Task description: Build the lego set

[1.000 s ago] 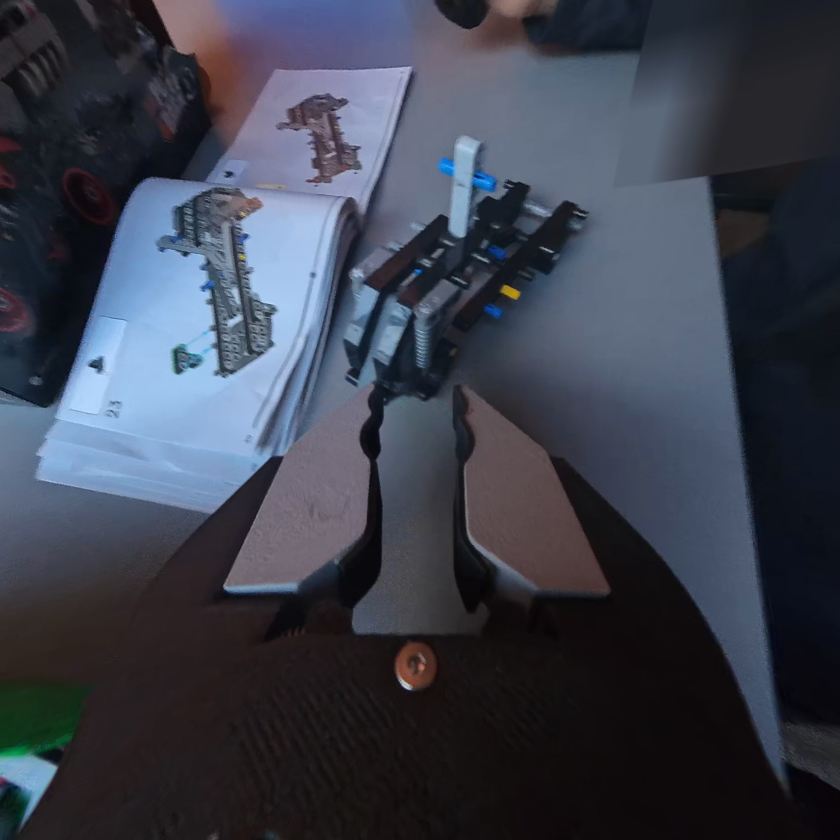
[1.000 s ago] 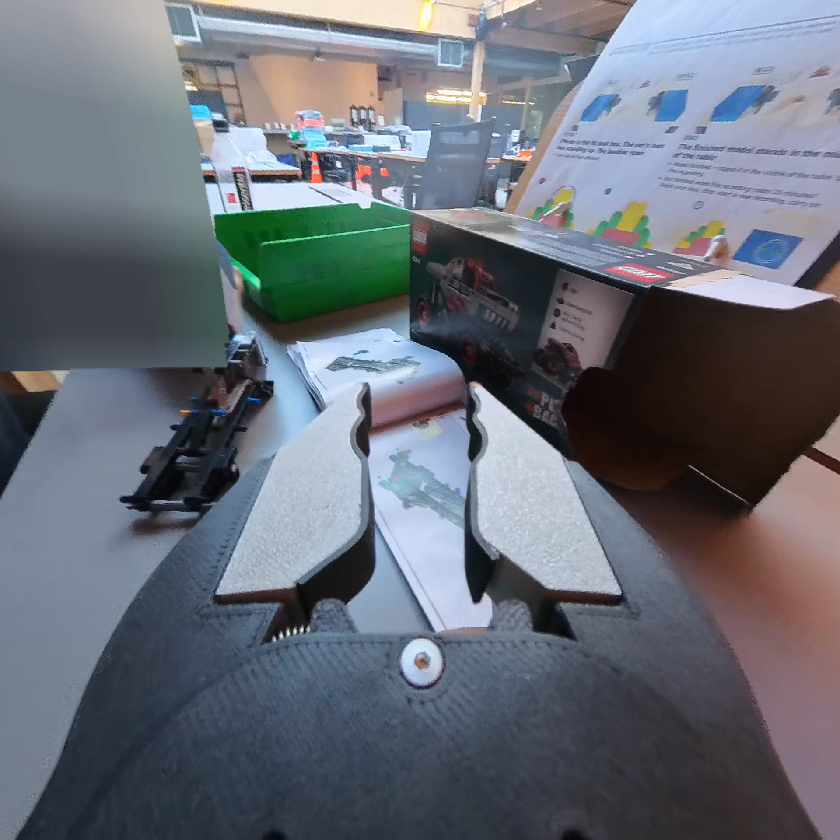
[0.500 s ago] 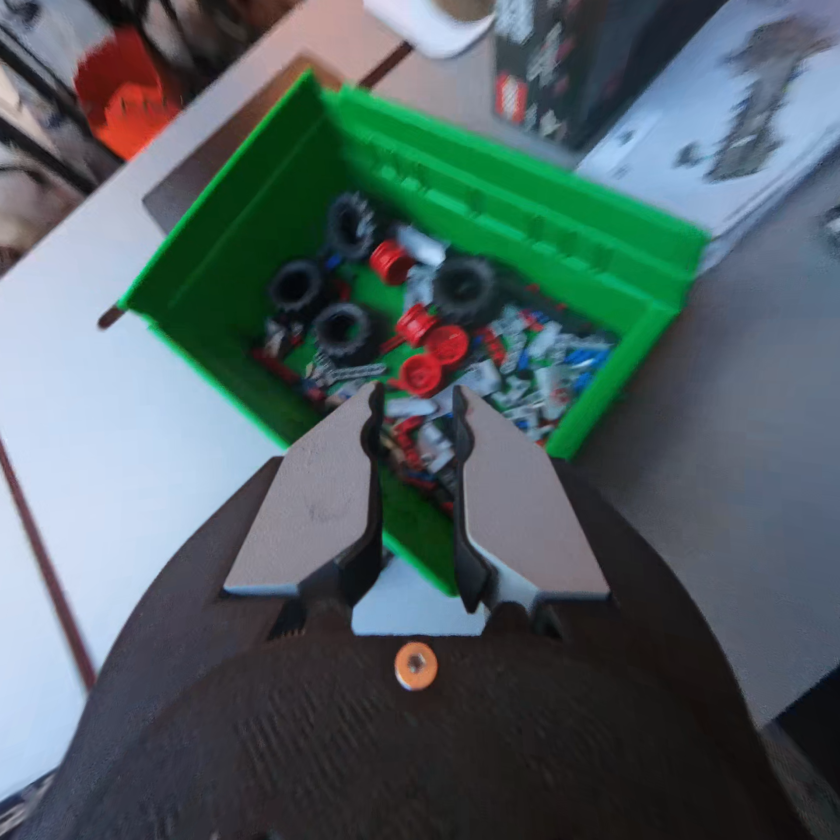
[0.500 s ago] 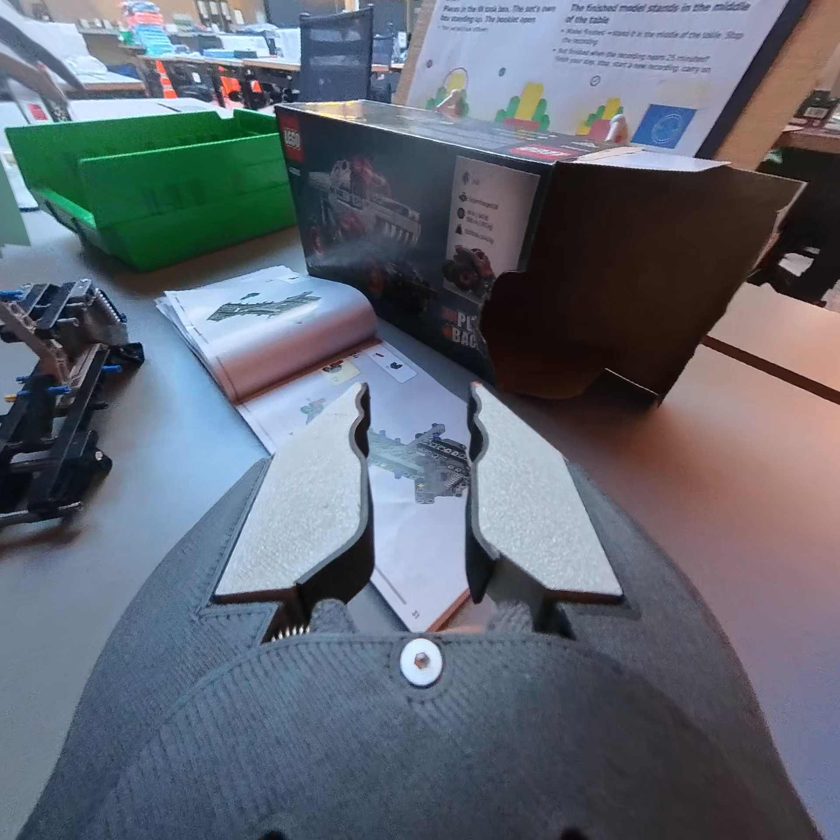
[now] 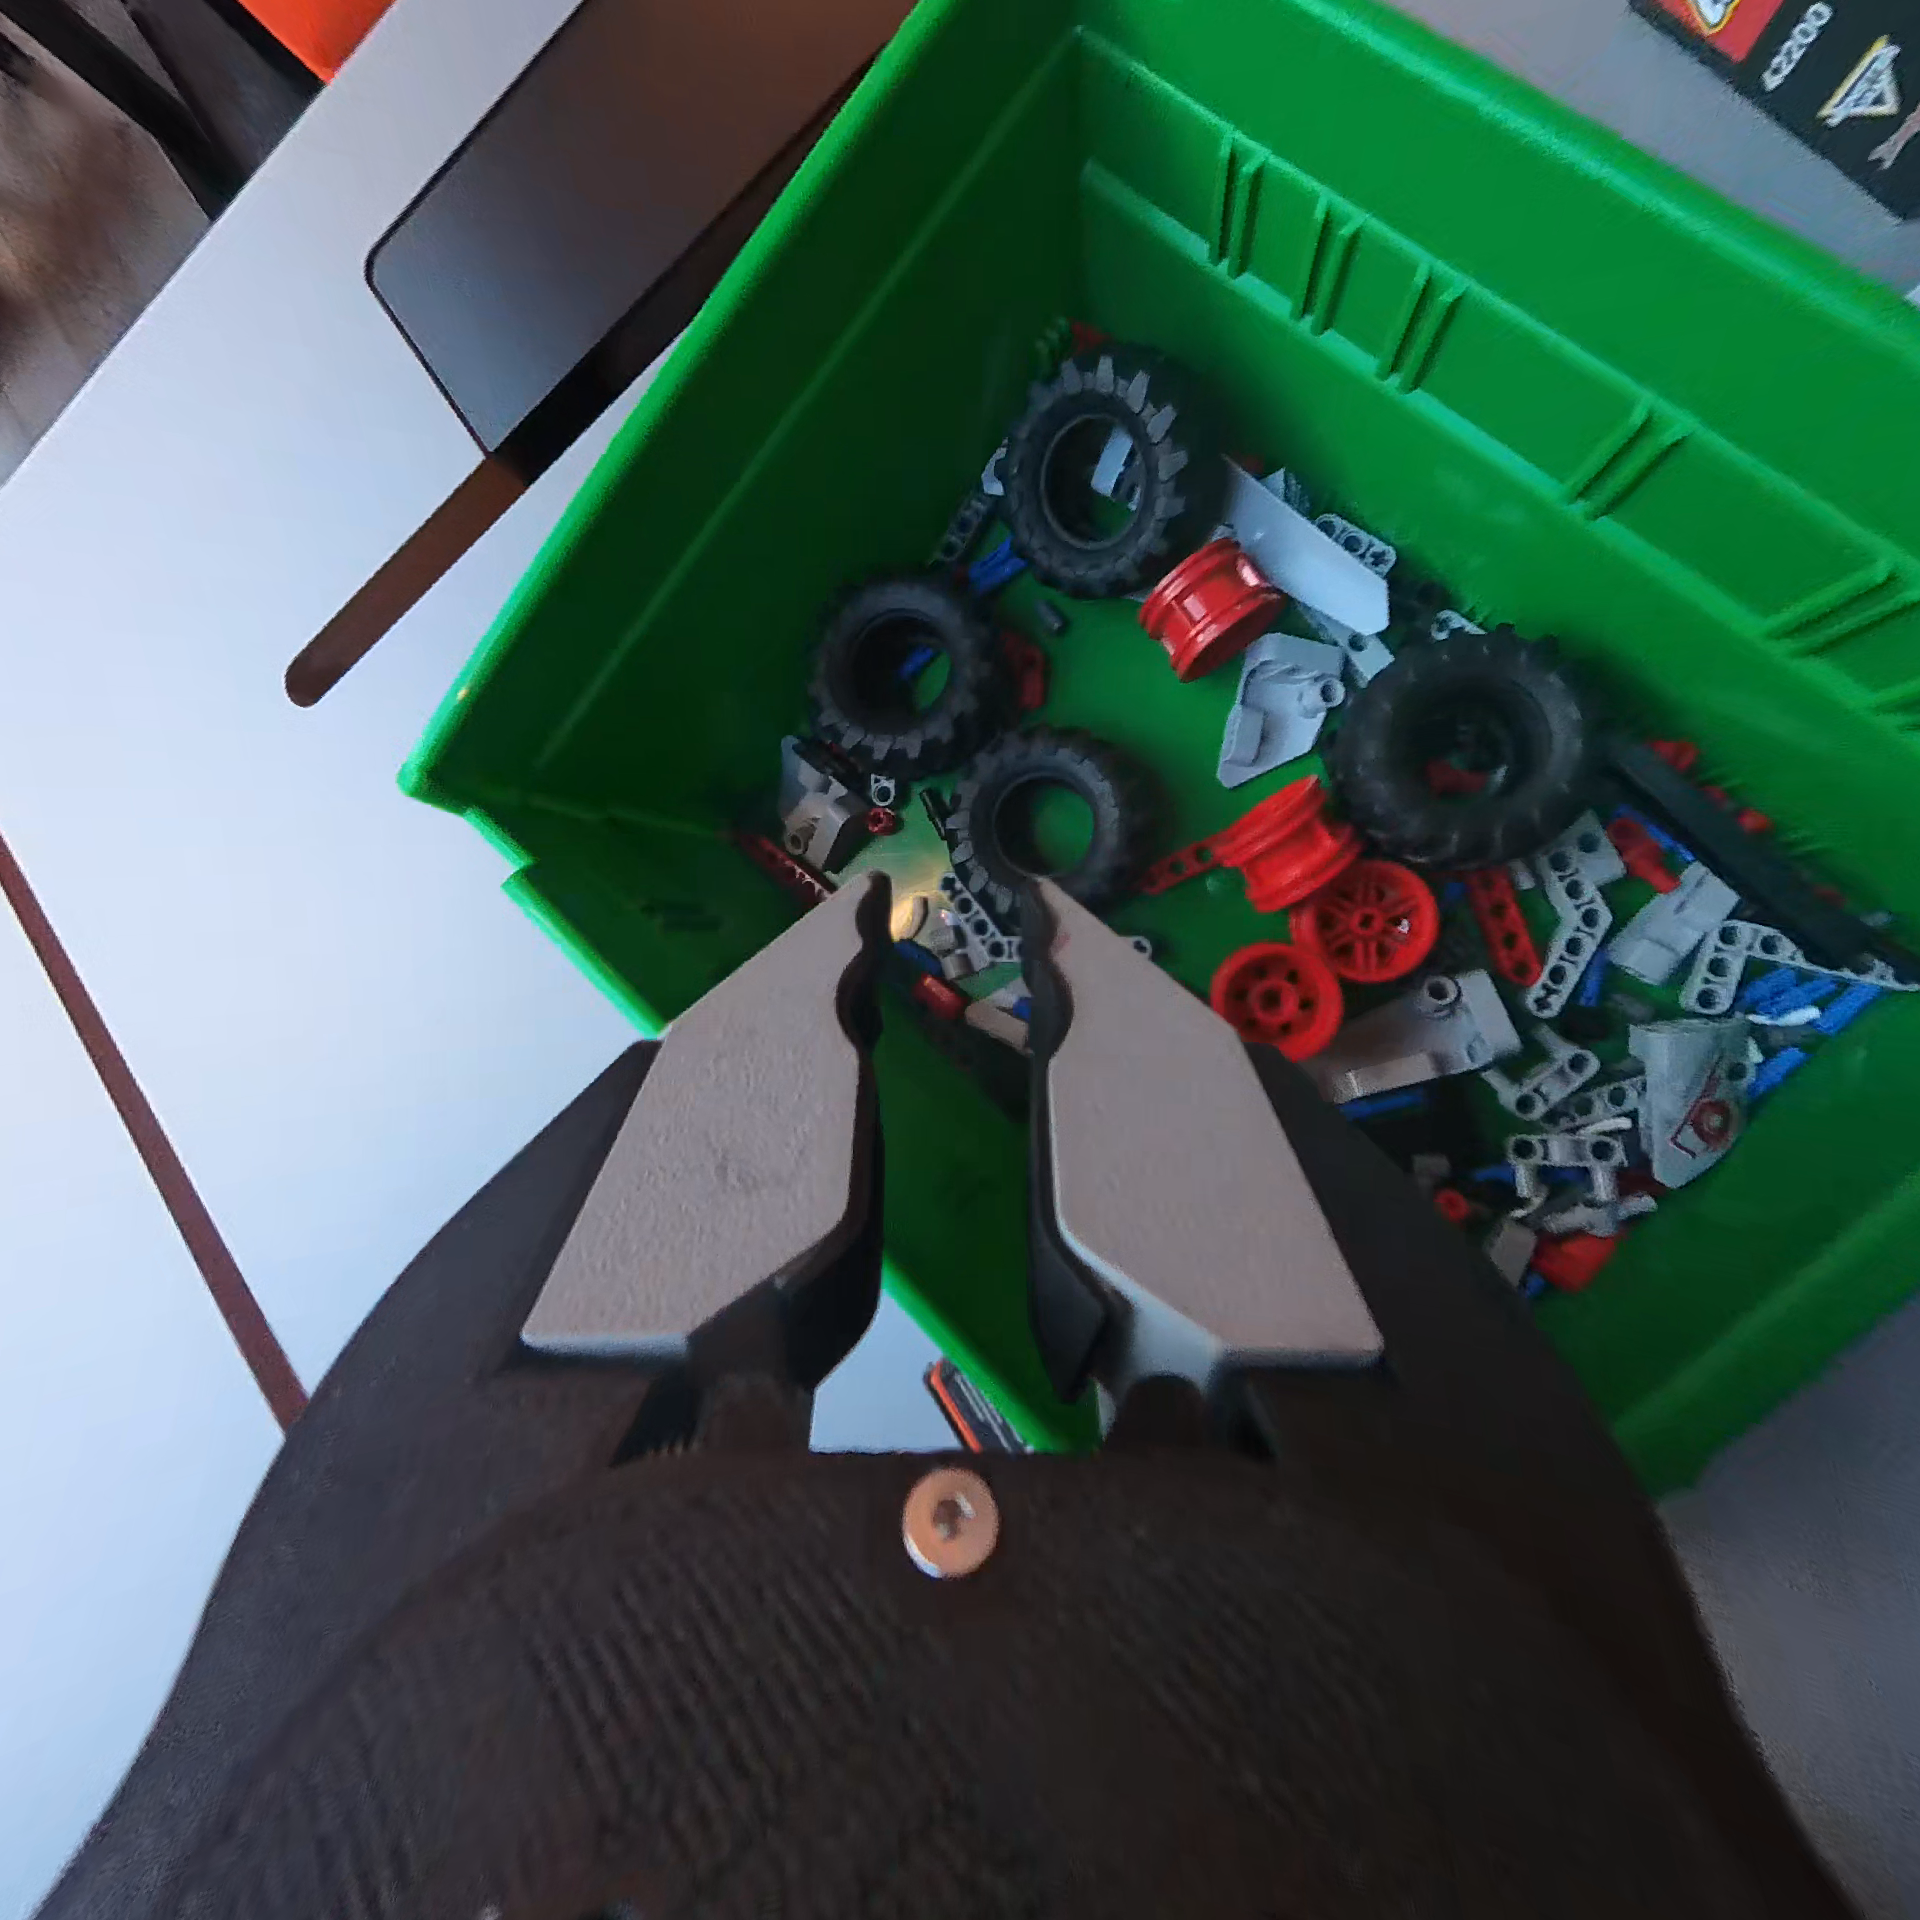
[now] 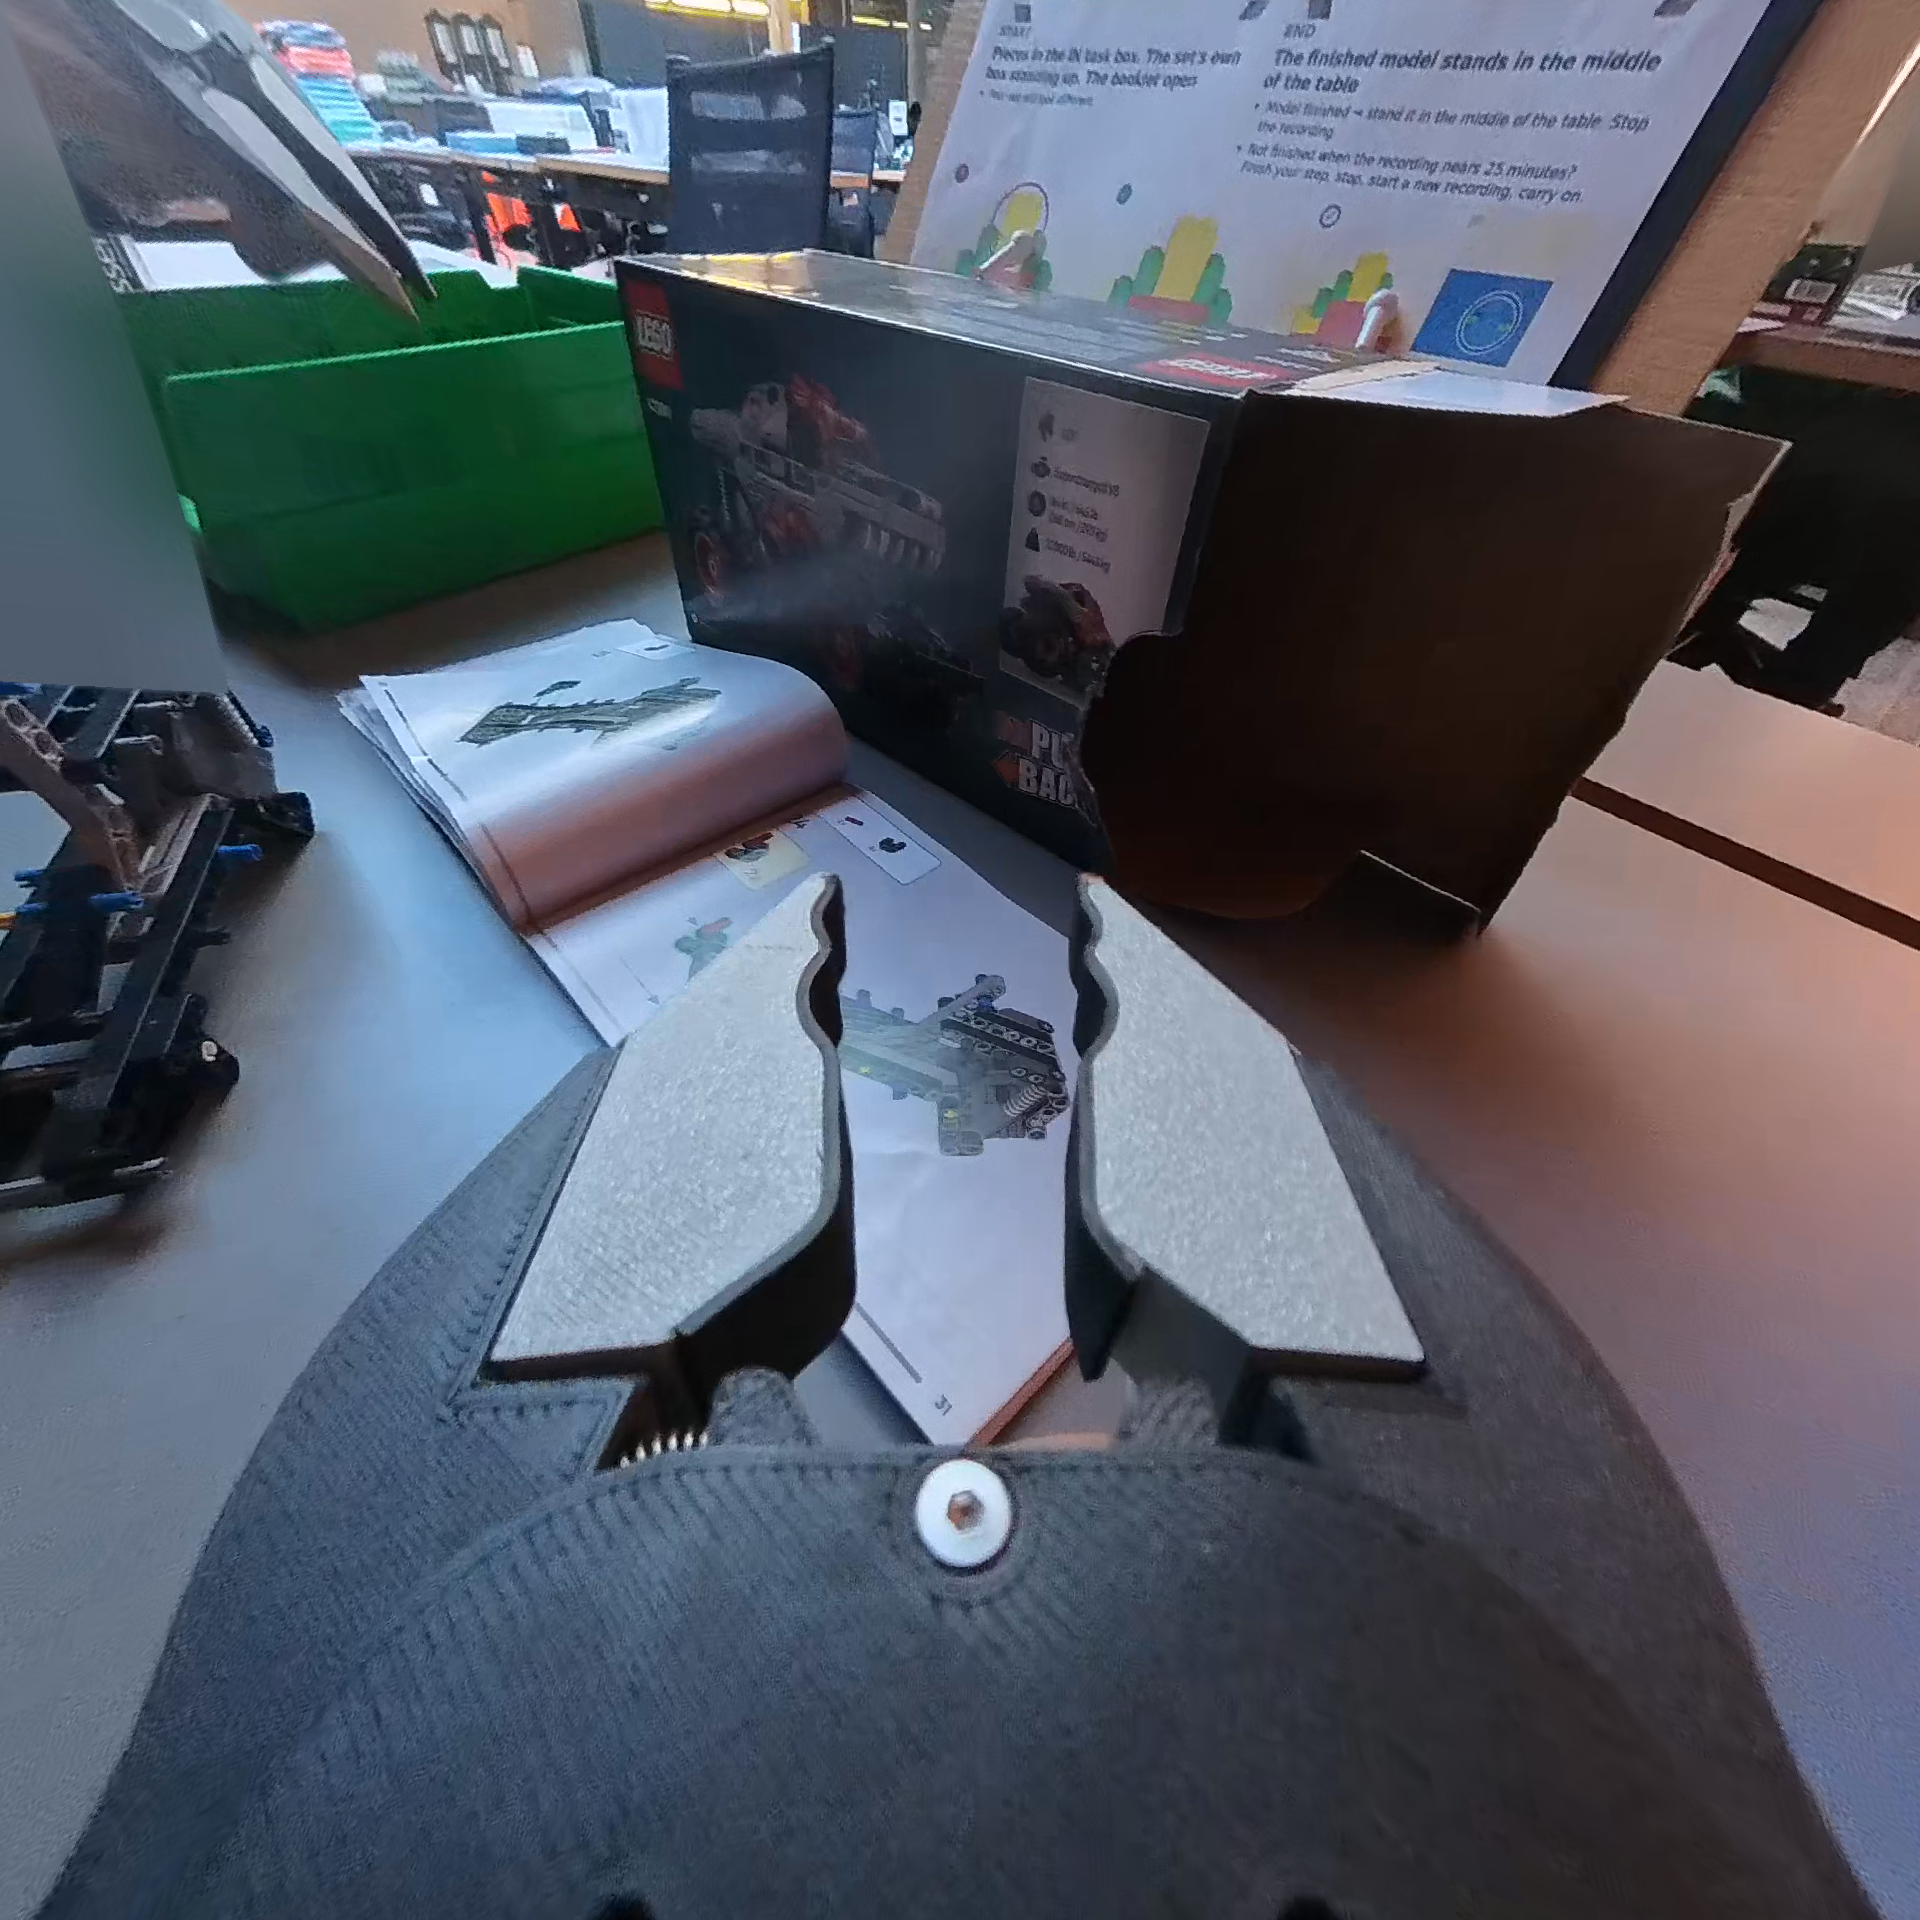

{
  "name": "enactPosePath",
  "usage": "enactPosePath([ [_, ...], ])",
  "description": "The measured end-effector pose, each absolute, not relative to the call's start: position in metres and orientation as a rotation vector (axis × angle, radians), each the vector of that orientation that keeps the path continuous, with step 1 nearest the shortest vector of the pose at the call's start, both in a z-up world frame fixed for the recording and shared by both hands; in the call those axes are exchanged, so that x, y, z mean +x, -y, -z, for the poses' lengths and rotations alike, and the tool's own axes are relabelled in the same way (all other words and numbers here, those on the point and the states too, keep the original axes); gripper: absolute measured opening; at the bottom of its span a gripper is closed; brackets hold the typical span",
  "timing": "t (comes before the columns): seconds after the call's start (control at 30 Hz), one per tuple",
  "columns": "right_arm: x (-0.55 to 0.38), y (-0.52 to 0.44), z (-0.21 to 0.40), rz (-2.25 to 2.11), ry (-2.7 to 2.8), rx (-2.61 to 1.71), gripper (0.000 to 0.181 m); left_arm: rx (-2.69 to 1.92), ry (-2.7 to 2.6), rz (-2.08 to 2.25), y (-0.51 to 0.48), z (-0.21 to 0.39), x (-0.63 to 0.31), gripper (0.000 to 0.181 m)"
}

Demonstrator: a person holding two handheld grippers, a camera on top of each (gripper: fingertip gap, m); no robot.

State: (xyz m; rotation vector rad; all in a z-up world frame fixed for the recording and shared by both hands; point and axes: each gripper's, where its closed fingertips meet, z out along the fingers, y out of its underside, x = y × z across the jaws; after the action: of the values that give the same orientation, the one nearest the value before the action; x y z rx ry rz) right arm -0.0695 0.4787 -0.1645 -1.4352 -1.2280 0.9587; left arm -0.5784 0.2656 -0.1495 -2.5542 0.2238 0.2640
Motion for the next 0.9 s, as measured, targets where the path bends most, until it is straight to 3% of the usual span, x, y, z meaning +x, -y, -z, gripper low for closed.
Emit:
enactPosePath([
  [0.3, -0.071, -0.479, 0.167, -1.014, 1.241, -1.467, 0.032, -2.712, -0.375, -0.133, -0.283, 0.181, -0.551, 0.02],
  [0.4, -0.072, -0.476, 0.167, -1.024, 1.264, -1.453, 0.033, -2.783, -0.586, 0.227, -0.285, 0.2, -0.498, 0.014],
  [0.63, -0.073, -0.472, 0.168, -1.004, 1.288, -1.436, 0.031, -2.884, -0.48, 0.247, -0.297, 0.213, -0.513, 0.049],
  [0.67, -0.073, -0.473, 0.169, -1.006, 1.289, -1.441, 0.031, -2.899, -0.417, 0.2, -0.299, 0.212, -0.524, 0.042],
  [0.7, -0.073, -0.473, 0.169, -1.009, 1.288, -1.443, 0.031, -2.918, -0.38, 0.015, -0.3, 0.212, -0.547, 0.0],
  [0.77, -0.073, -0.473, 0.168, -1.012, 1.281, -1.441, 0.031, -2.953, -0.453, -0.34, -0.289, 0.214, -0.586, 0.006],
  [0.83, -0.072, -0.473, 0.167, -1.011, 1.276, -1.433, 0.031, -2.962, -0.399, -0.273, -0.284, 0.215, -0.586, 0.016],
  [0.9, -0.072, -0.473, 0.166, -1.008, 1.272, -1.43, 0.032, -2.887, -0.368, -0.103, -0.288, 0.205, -0.571, 0.014],
])
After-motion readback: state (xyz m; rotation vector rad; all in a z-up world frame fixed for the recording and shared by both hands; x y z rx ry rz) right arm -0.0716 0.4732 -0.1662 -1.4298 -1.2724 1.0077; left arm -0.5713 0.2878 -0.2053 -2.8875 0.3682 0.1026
